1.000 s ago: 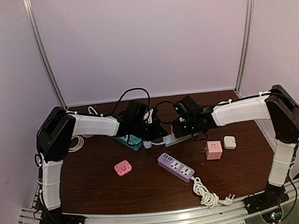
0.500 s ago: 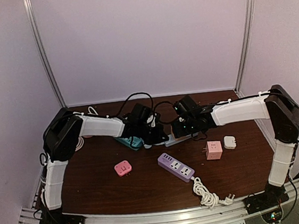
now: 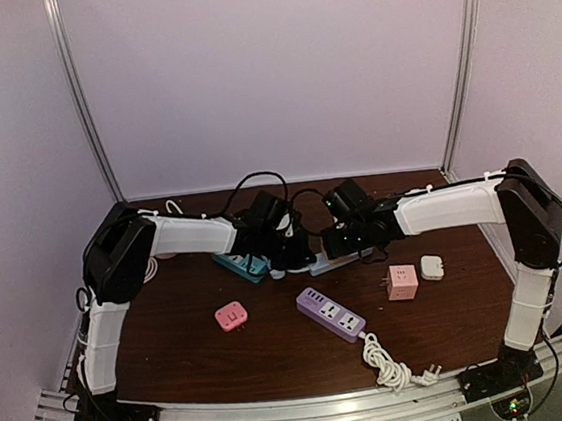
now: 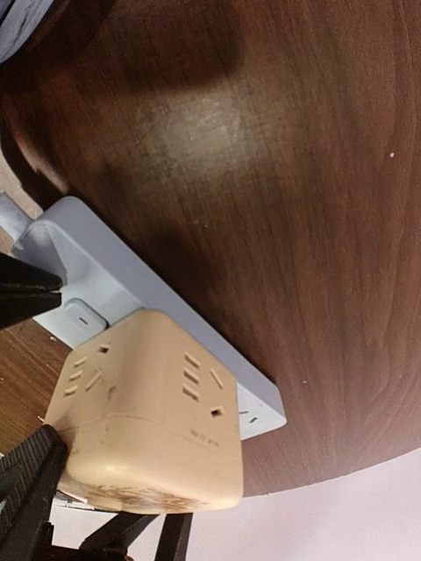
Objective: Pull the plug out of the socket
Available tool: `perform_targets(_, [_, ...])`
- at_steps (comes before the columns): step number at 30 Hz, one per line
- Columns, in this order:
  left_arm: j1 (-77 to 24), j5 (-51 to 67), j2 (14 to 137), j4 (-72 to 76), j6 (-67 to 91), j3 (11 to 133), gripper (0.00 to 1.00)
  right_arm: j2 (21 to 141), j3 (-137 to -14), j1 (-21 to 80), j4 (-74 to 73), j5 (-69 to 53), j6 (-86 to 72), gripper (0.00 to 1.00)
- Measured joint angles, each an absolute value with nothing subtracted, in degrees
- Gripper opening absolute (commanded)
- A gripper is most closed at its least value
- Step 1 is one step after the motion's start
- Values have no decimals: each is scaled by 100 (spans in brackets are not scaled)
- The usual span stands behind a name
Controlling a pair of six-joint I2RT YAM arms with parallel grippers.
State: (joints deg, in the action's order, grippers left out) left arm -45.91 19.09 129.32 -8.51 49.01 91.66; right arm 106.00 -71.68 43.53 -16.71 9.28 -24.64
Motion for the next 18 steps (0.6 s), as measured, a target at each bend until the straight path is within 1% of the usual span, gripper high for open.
perform_targets(6, [-4657,1750,12945,-860,4941,9192,0,10593,-7120,4482,-1592,1223,-2462,22])
perform_targets(14, [-4729,1625,12947,-847,4971,9192,0,10344,-6735,4545,-1264,1293,-2279,22])
perform_targets(18, [-4735,1594,12947,-849,4982,9212,0,10337,-6729,4716,-1229,1559,-2056,22])
